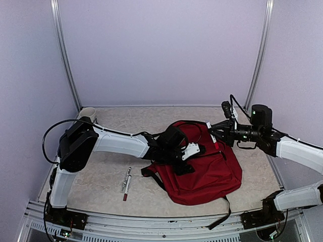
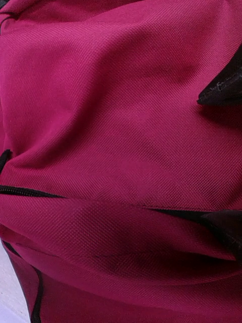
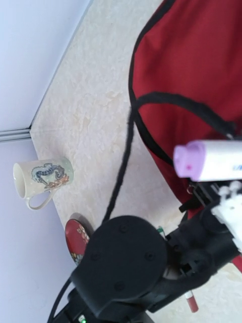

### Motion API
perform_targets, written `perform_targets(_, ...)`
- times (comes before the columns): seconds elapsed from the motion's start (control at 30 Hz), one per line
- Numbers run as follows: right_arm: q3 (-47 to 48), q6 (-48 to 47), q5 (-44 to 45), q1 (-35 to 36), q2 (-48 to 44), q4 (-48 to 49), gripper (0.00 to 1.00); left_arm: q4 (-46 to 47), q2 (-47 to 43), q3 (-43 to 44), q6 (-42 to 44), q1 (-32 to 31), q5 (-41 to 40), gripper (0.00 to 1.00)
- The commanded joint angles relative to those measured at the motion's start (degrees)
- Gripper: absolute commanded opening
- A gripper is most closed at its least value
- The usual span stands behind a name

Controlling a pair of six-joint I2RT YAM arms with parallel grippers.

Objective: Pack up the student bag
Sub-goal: Pick up the lower front pocket of the student bag.

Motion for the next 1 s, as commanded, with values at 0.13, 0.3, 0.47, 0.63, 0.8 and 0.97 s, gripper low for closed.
perform_targets(0.13, -1.8, 2.0, -0.6, -0.2, -1.1, 3.0, 0.00, 5.3, -3.2, -3.2, -2.1, 1.5, -11.9, 0.79)
perform_targets(0.3, -1.8, 2.3, -0.6, -0.3, -0.7, 3.1, 0.00, 3.9, -1.5, -2.1, -2.1, 1.6, -16.1, 0.89)
perform_targets(0.47, -1.8, 3.3, -1.7, -0.3, 0.4, 3.7, 0.00, 6.9, -1.3, -3.0, -0.6, 1.8, -19.1, 0.99)
perform_targets(0.63, -1.8, 4.0, -2.2, -0.1, 1.3, 4.4, 0.00, 1.3, 2.4, 0.9, -0.5, 3.3, -15.0, 0.90)
perform_targets(0.8, -2.9, 5.4, -1.8, 0.4, 3.4, 7.2, 0.00, 2.9, -0.6, -4.8, -1.2, 3.0, -9.2, 0.63)
perform_targets(0.97, -5.1, 6.5, 0.7, 5.0, 9.0, 16.9, 0.00, 5.7, -3.0, -8.1, -2.1, 3.1, -8.3, 0.27)
